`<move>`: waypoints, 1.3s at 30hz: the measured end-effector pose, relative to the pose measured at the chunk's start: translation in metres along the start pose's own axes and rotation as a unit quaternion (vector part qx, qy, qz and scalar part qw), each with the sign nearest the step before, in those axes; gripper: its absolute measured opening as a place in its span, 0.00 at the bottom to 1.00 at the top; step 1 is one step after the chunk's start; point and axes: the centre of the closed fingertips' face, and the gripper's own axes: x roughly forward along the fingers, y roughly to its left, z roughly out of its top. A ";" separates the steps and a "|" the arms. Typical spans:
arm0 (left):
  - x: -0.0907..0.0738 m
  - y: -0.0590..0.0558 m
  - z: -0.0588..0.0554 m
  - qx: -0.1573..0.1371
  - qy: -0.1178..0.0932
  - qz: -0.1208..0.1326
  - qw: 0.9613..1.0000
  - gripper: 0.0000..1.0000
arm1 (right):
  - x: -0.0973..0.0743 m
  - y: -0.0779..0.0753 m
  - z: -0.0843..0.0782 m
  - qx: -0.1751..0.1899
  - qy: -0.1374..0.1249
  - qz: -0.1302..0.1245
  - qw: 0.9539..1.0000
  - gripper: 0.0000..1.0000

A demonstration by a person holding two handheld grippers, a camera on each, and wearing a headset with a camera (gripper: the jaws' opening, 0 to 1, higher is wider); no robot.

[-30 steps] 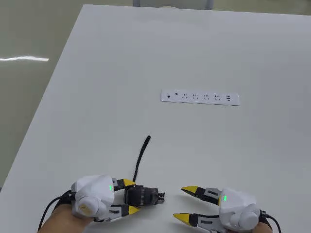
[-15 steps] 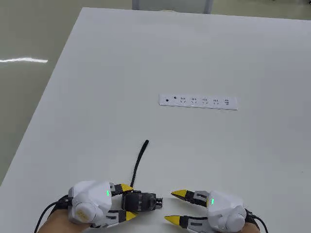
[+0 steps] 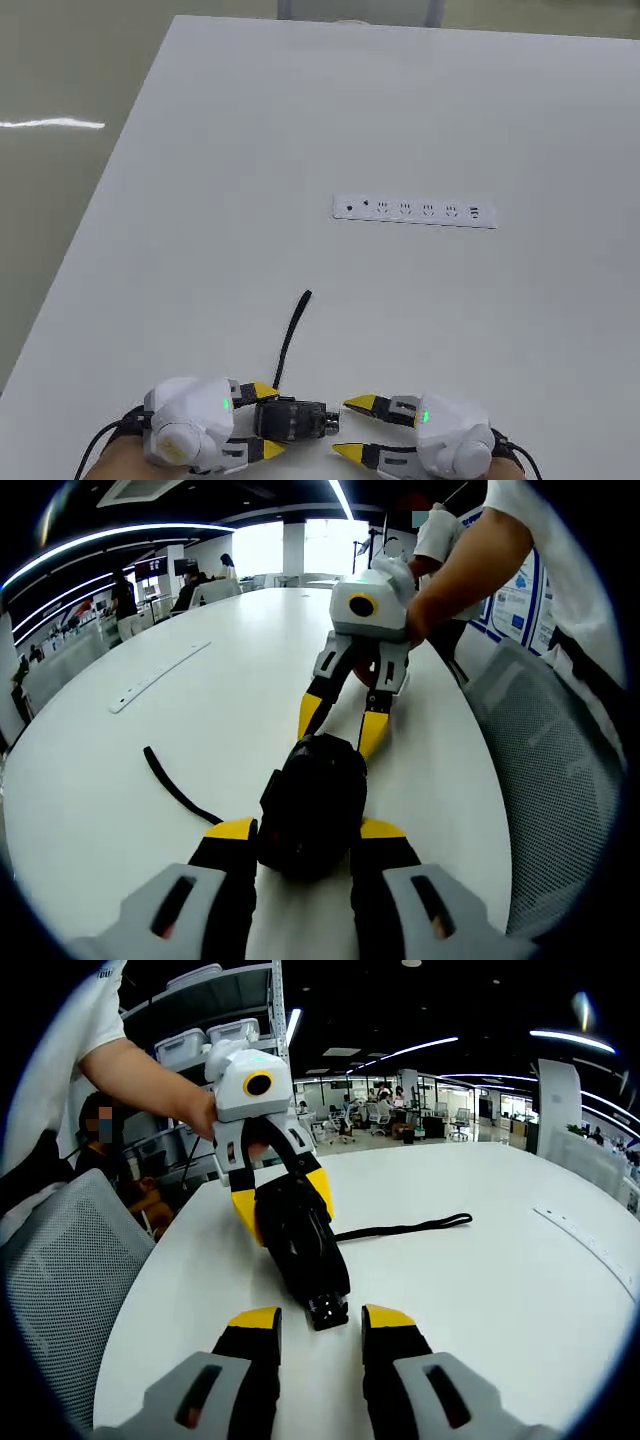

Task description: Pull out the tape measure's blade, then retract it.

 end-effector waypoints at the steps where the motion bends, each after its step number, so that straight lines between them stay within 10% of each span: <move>1: 0.000 0.000 0.000 0.000 0.000 0.000 1.000 0.32 | 0.001 0.000 0.000 -0.001 0.000 0.001 1.000 0.31; 39: 0.000 0.000 0.000 0.002 0.004 -0.004 1.000 0.32 | 0.014 -0.006 -0.012 -0.014 -0.001 0.006 1.000 0.15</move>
